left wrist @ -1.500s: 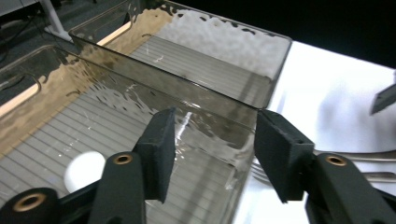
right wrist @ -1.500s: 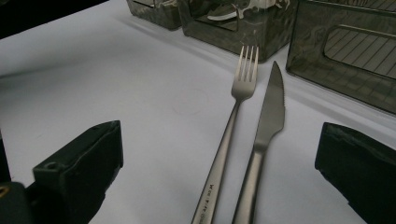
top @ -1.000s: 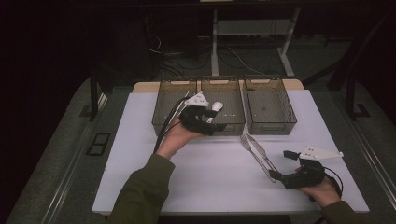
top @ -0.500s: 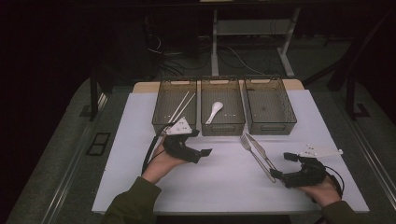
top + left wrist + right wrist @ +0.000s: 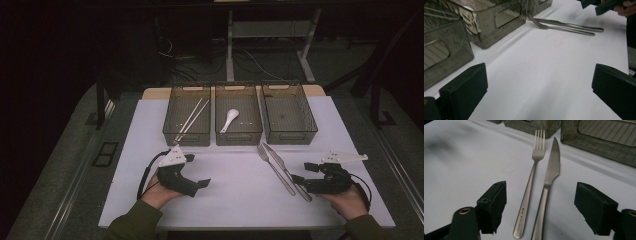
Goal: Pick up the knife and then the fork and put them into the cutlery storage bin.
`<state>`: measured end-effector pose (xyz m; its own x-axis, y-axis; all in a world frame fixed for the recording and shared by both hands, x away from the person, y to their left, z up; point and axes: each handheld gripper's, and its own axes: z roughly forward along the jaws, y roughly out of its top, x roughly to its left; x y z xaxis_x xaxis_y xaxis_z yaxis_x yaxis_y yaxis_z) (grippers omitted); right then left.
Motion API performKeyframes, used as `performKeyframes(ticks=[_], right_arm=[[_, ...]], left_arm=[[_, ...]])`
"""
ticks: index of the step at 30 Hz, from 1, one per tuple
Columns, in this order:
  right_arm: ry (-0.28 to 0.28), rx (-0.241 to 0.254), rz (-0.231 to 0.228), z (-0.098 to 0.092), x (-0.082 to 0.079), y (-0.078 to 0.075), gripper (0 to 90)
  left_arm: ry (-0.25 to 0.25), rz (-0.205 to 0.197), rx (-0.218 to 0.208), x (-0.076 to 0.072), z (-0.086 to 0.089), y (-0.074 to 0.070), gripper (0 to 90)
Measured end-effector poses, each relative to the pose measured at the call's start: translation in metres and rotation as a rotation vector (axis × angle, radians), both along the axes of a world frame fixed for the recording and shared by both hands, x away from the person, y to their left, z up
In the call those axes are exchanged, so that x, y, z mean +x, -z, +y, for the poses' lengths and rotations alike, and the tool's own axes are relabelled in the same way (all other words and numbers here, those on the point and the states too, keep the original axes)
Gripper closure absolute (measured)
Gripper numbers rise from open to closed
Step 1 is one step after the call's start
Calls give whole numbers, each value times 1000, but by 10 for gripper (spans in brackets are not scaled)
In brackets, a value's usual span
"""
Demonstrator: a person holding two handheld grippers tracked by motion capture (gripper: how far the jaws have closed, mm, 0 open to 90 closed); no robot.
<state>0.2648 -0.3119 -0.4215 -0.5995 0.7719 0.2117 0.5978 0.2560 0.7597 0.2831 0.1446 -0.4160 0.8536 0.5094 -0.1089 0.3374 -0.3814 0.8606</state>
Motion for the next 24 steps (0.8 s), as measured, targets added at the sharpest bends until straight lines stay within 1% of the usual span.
performKeyframes(ticks=[2,4,6,8,9,10,12,14,16,17,19,22,24], right_arm=[[7,-19,4,0,2,-1,303],[13,-25,10,0,3,-2,317],[20,-44,11,1,5,-3,320],[26,-63,16,2,7,-5,329],[25,-72,21,2,8,-6,336],[22,-81,15,2,9,-7,341],[25,-98,35,4,11,-10,354],[20,-112,45,5,14,-12,376],[13,-138,56,7,16,-14,394],[14,-144,62,7,18,-14,408],[3,-148,82,9,21,-16,442],[-13,-190,98,14,27,-17,488],[-26,-206,118,19,30,-16,513]], left_arm=[[0,-6,3,-4,3,3,0],[3,5,6,-7,5,8,0],[1,11,11,-9,8,12,0],[-6,28,-9,-10,11,14,0],[-7,30,-2,-10,12,14,0],[-9,31,-7,-10,13,14,0],[-13,27,-3,-10,14,14,0],[-14,28,-7,-9,13,14,0],[-8,30,-7,-10,13,13,0],[-5,31,-6,-10,12,13,0],[1,34,-4,-10,11,14,0],[4,33,2,-10,10,14,0],[4,34,-2,-10,11,14,0]])
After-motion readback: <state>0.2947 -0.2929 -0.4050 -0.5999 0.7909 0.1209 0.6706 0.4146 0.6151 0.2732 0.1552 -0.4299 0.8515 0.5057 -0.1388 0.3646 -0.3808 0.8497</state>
